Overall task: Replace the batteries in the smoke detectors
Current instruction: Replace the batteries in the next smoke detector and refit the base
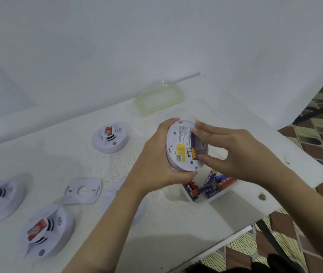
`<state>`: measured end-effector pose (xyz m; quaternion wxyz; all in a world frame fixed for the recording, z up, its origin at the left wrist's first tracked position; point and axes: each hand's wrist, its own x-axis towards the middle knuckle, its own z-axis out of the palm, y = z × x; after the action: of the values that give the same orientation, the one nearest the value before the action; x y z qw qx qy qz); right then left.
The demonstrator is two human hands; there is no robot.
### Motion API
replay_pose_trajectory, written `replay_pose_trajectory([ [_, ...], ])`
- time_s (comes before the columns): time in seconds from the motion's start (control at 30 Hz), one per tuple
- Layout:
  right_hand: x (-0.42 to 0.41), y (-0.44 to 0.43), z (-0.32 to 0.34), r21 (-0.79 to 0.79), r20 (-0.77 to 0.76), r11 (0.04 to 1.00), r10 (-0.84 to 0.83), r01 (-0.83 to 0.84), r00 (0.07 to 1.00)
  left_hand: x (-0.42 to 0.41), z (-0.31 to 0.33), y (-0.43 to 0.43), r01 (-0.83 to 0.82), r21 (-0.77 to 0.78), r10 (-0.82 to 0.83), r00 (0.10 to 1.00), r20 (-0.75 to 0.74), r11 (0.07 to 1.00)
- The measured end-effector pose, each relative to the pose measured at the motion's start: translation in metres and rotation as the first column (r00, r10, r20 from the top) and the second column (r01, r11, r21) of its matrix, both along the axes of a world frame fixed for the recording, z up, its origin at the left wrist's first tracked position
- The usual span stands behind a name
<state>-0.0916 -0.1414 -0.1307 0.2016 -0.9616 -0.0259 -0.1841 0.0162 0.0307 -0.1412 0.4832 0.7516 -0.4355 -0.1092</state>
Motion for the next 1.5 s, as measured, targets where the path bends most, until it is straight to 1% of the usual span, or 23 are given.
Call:
replay_pose_trajectory([
  [0.1, 0.003, -0.009, 0.004, -0.015, -0.039, 0.999, 0.044, -0.045, 0.998, 0.001, 0.001, -0.004, 0.000, 0.006, 0.001, 1.000, -0.017, 1.000],
  [0.33, 0.013, -0.008, 0.012, -0.179, -0.031, 0.981, 0.074, -0.078, 0.997, 0.005, 0.001, -0.007, -0.011, -0.010, 0.011, 1.000, -0.022, 1.000],
  [0.47, 0.019, -0.005, 0.009, -0.169, -0.020, 0.982, 0.085, -0.087, 0.996, 0.007, -0.001, -0.009, -0.027, -0.022, 0.026, 0.999, -0.021, 0.999],
  [0.67, 0.023, -0.008, 0.002, -0.171, 0.054, 0.977, 0.140, -0.129, 0.989, 0.012, -0.002, -0.008, -0.046, -0.035, 0.046, 0.999, 0.012, 0.998],
  [0.73, 0.022, -0.010, -0.002, -0.122, 0.043, 0.982, 0.149, -0.143, 0.988, 0.014, -0.002, -0.009, -0.046, -0.029, 0.047, 0.999, 0.026, 0.999],
  [0.83, 0.021, -0.012, -0.011, 0.025, 0.002, 0.992, 0.126, -0.126, 0.992, 0.015, -0.006, -0.009, -0.046, -0.039, 0.047, 0.999, 0.018, 0.998],
  [0.9, 0.021, -0.013, -0.014, 0.120, 0.020, 0.988, 0.097, -0.099, 0.995, 0.017, -0.008, -0.009, -0.040, -0.051, 0.040, 0.999, 0.018, 0.998],
  [1.0, 0.021, -0.010, -0.015, 0.277, 0.133, 0.957, 0.056, -0.091, 0.989, 0.019, -0.009, -0.007, -0.051, -0.072, 0.051, 0.999, 0.007, 0.996],
  [1.07, 0.018, -0.008, -0.017, 0.379, 0.222, 0.924, -0.037, -0.051, 0.974, 0.021, -0.010, -0.005, -0.071, -0.075, 0.071, 0.997, -0.010, 0.995],
  [1.13, 0.014, -0.006, -0.017, 0.470, 0.254, 0.882, -0.111, -0.022, 0.961, 0.026, -0.012, -0.001, -0.104, -0.074, 0.104, 0.995, -0.003, 0.992],
  [1.2, 0.008, -0.010, -0.016, 0.492, 0.242, 0.870, -0.108, -0.026, 0.964, 0.032, -0.014, 0.003, -0.146, -0.083, 0.148, 0.989, 0.008, 0.986],
  [1.23, 0.005, -0.013, -0.015, 0.478, 0.214, 0.877, -0.076, -0.037, 0.974, 0.035, -0.015, 0.005, -0.169, -0.094, 0.171, 0.985, 0.009, 0.981],
  [1.3, 0.000, -0.019, -0.012, 0.422, 0.101, 0.904, 0.022, -0.063, 0.995, 0.040, -0.016, 0.008, -0.219, -0.127, 0.220, 0.975, -0.005, 0.967],
  [1.37, 0.000, -0.024, -0.007, 0.378, -0.039, 0.922, 0.107, -0.084, 0.994, 0.045, -0.015, 0.008, -0.255, -0.157, 0.254, 0.967, -0.022, 0.954],
  [1.4, 0.002, -0.026, -0.004, 0.373, -0.084, 0.923, 0.131, -0.091, 0.988, 0.048, -0.016, 0.008, -0.265, -0.168, 0.264, 0.964, -0.024, 0.950],
  [1.47, 0.015, -0.032, 0.003, 0.363, -0.090, 0.927, 0.134, -0.093, 0.987, 0.054, -0.016, 0.008, -0.275, -0.175, 0.277, 0.961, -0.015, 0.945],
  [1.5, 0.024, -0.037, 0.006, 0.352, -0.080, 0.933, 0.110, -0.075, 0.991, 0.058, -0.015, 0.008, -0.275, -0.177, 0.278, 0.961, -0.009, 0.945],
])
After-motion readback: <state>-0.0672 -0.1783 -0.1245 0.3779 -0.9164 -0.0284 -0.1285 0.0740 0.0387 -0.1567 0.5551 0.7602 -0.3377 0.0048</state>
